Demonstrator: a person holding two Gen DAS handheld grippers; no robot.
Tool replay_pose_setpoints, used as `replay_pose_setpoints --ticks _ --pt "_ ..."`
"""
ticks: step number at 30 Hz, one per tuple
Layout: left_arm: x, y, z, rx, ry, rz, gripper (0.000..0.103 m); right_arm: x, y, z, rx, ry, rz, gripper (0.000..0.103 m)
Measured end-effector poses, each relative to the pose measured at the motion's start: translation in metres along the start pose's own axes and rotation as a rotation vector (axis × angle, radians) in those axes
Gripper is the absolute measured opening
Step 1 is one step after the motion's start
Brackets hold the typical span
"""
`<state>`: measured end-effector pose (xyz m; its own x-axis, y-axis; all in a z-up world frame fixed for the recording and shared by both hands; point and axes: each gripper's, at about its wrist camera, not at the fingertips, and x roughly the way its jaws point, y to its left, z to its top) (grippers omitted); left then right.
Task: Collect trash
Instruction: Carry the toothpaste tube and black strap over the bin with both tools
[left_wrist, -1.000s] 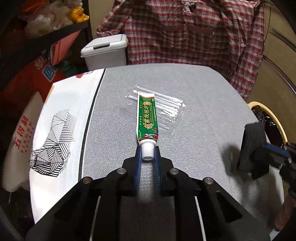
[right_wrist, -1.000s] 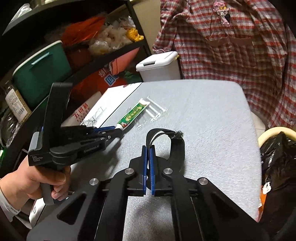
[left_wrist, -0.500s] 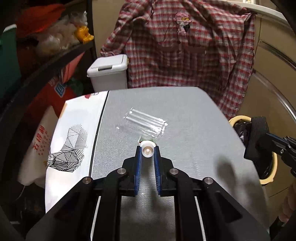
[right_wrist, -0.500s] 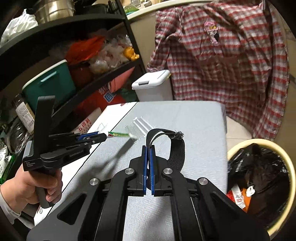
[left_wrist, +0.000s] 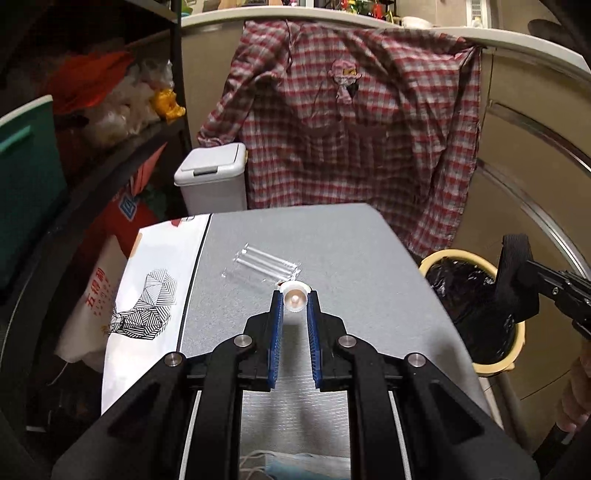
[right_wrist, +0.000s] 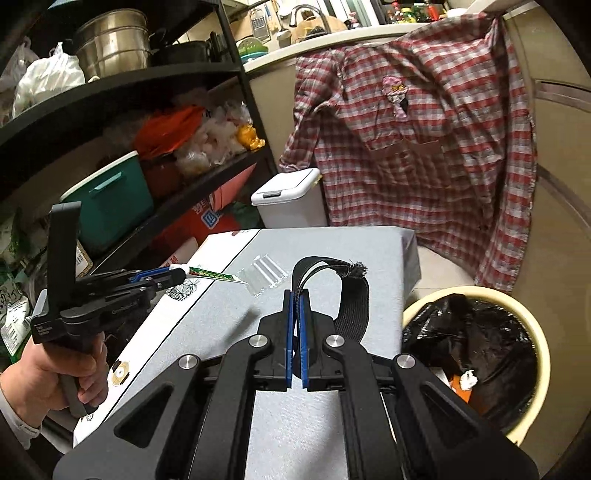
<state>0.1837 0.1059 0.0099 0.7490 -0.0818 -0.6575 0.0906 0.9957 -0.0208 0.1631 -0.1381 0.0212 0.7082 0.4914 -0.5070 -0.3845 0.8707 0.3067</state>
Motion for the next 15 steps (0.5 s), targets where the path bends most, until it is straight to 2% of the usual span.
replay_pose_setpoints --ticks 15 --pt "-0.036 -0.028 0.003 -0.047 -0.057 -0.046 0.013 -0.046 -0.028 0.009 0.052 -0.072 -0.049 0.003"
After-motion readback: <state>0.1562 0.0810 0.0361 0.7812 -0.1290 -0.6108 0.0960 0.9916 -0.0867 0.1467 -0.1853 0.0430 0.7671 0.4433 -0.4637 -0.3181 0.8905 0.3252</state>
